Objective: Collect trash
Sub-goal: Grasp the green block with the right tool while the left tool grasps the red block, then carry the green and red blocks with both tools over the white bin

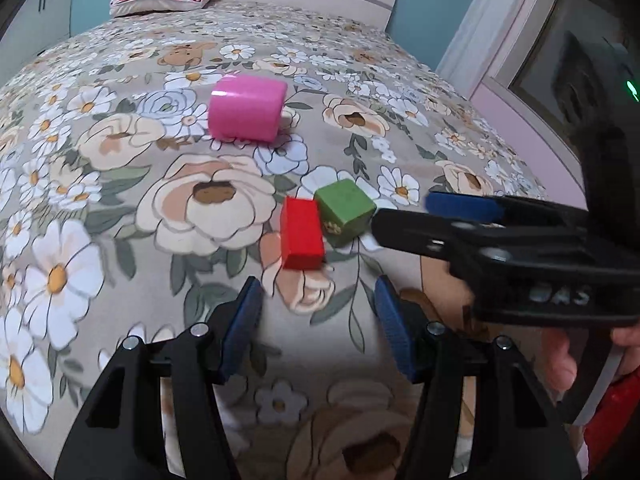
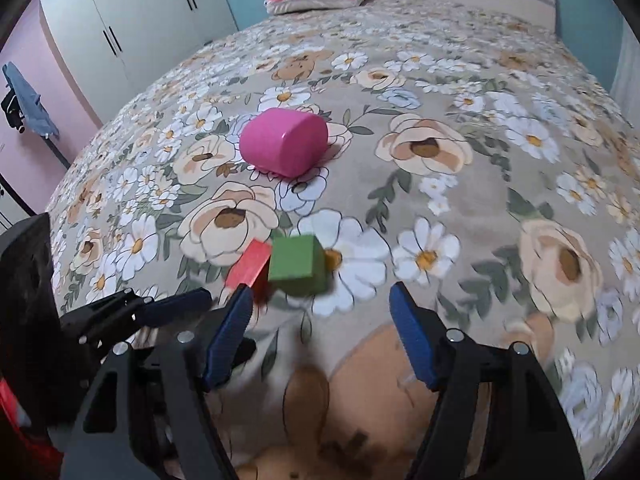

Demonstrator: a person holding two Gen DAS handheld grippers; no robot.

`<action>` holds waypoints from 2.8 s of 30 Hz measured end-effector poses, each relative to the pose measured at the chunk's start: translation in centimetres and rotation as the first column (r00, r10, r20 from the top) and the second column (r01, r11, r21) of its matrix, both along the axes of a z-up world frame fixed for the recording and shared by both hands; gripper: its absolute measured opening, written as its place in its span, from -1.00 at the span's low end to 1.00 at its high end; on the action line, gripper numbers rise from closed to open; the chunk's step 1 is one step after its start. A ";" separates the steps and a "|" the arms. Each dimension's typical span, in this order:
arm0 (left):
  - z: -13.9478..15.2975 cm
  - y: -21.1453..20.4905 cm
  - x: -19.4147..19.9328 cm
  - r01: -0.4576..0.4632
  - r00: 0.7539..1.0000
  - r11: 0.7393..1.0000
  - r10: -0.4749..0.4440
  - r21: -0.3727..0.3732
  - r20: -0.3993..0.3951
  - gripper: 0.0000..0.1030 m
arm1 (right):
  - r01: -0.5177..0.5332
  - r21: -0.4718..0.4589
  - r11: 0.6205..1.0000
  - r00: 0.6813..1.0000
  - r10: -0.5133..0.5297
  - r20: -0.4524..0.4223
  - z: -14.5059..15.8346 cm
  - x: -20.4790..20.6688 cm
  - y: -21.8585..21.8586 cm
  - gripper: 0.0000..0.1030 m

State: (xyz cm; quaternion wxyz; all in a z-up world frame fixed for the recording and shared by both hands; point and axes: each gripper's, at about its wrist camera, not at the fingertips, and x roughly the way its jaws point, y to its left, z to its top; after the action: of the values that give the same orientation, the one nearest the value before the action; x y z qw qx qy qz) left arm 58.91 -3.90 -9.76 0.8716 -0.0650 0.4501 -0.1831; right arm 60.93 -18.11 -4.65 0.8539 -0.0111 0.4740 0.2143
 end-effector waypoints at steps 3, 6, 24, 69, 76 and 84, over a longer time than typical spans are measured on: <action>-0.3 -0.4 1.1 0.016 1.000 1.000 -0.016 0.013 0.003 -0.03 | -0.027 -0.018 0.999 0.999 0.026 -0.029 -0.6 1.3 0.9 0.17; -0.6 -0.5 1.7 0.023 1.000 1.000 -0.023 0.012 -0.001 -0.12 | -0.047 -0.019 0.999 0.998 0.046 -0.051 -1.1 2.2 1.6 0.14; -1.8 0.1 4.6 -0.016 0.999 1.000 0.017 0.019 -0.030 -0.60 | 0.003 -0.028 1.000 0.993 -0.006 -0.116 -3.1 4.6 2.2 -0.36; 22.0 1.2 -18.1 -0.122 0.972 0.976 0.081 0.180 0.219 -0.60 | 0.063 -0.032 0.998 0.984 -0.056 0.169 17.8 -20.9 -2.7 -0.36; 25.3 2.1 -24.1 -0.137 0.961 0.972 0.084 0.190 0.264 -0.60 | 0.055 -0.040 0.998 0.973 -0.044 0.225 20.3 -26.4 -3.1 -0.36; 27.0 3.5 -30.3 -0.142 0.953 0.969 0.079 0.201 0.294 -0.60 | 0.024 -0.036 0.999 0.960 -0.014 0.279 22.0 -32.6 -3.1 -0.36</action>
State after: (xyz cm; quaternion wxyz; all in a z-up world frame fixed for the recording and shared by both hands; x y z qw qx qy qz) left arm 28.59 -0.37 17.23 0.9378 0.0336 0.3336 -0.0901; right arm 28.36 -21.26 17.38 0.9139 -0.0532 0.3531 0.1932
